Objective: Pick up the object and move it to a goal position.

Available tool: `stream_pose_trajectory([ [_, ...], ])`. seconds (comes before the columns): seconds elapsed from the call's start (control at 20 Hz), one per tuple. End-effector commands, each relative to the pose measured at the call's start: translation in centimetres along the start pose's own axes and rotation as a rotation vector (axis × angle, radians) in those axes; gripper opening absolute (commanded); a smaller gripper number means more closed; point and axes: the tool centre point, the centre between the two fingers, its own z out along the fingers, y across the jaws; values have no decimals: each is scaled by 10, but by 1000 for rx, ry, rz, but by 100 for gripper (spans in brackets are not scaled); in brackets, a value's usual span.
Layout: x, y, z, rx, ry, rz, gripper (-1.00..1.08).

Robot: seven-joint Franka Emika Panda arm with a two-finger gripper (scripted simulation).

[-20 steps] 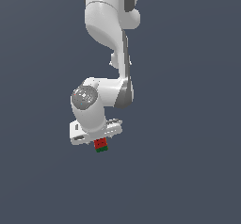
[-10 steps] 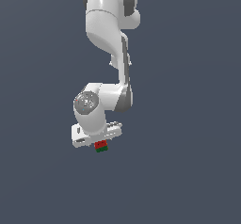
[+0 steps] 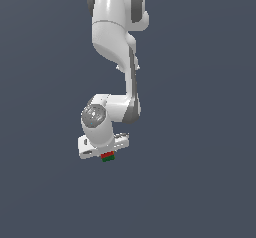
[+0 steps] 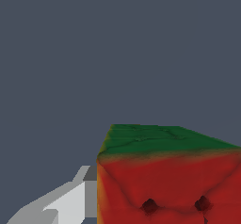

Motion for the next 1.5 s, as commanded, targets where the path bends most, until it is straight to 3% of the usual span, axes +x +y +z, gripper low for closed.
stream_pose_trajectory([
  [0.0,1,0,-1,-1,1,0,-100],
  [0.8,-1,-4,-13,0,0,0,-100],
  [1.1,-2,-15,-47,0,0,0,-100],
  [1.45,-5,-37,-116,-1,0,0,-100],
])
